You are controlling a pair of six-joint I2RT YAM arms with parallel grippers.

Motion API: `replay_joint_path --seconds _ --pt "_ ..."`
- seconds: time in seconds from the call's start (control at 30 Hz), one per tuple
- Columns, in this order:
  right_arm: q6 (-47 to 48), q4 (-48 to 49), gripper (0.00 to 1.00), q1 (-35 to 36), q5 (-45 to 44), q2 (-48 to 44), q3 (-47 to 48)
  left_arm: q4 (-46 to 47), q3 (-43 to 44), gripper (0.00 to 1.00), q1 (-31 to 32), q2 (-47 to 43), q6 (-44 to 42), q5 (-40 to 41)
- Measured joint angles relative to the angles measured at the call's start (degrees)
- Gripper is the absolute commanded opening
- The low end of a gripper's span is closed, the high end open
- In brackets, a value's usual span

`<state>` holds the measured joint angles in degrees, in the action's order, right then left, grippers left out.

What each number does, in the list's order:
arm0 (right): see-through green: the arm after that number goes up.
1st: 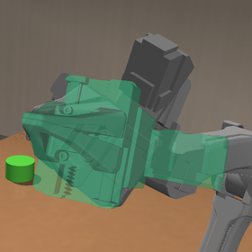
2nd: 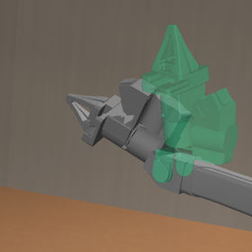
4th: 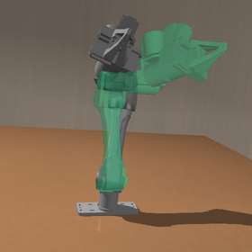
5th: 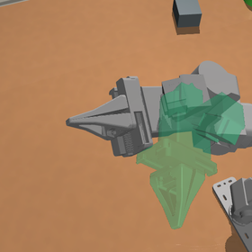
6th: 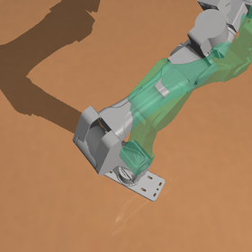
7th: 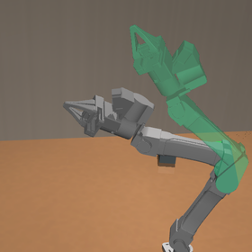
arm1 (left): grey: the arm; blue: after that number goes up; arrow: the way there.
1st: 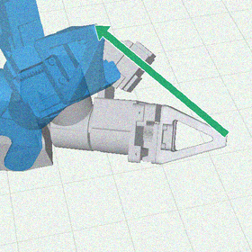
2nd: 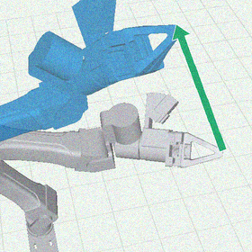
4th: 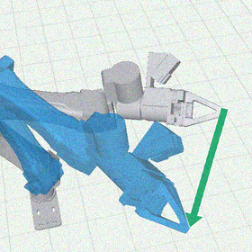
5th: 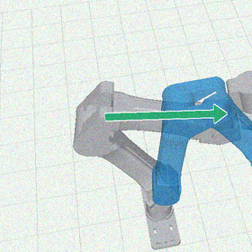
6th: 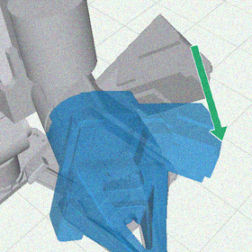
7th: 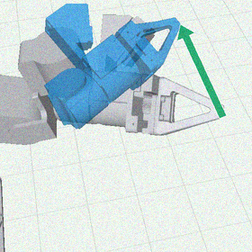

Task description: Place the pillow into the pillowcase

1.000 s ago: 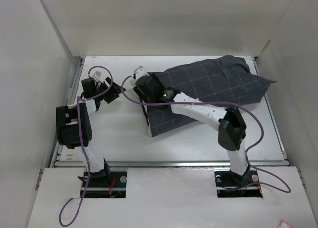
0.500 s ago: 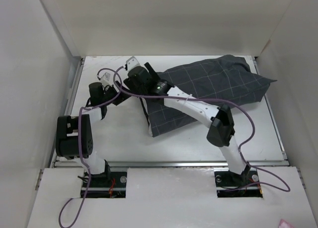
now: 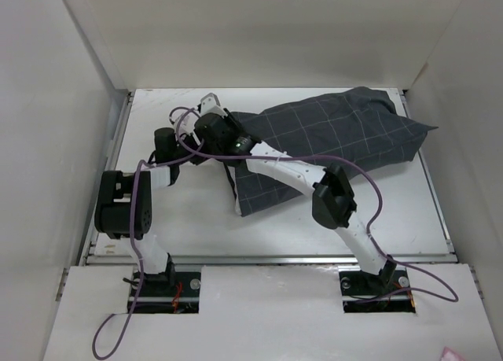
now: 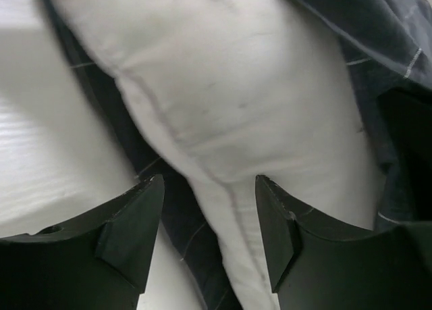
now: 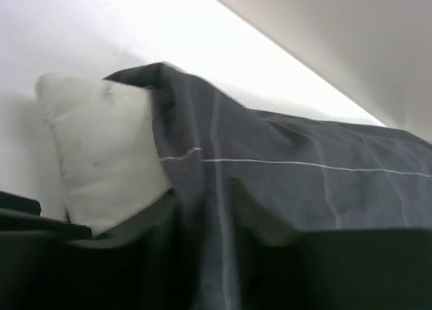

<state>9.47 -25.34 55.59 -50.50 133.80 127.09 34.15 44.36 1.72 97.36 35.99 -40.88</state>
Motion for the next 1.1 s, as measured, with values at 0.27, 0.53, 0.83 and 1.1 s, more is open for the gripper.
replay_joint_path --seconds 0.27,0.53,0.83,1.1 --pt "0.2 3.5 0.0 0.0 -2.2 -2.2 -1.7 2.2 3.4 0.35 4.6 2.3 0.7 -1.3" --pt "0.4 -3.5 0.0 -0.8 18.1 -4.4 7.1 6.8 8.0 0.37 9.2 6.5 4.5 -3.1" --pt "-0.3 -11.4 0.0 -2.2 38.0 -13.6 12.6 23.3 13.6 0.65 14.8 9.9 15.3 -3.5" --pt "-1.4 -15.8 0.0 -3.0 42.7 -13.9 11.9 32.4 18.1 0.77 18.3 16.8 21.7 -0.5"
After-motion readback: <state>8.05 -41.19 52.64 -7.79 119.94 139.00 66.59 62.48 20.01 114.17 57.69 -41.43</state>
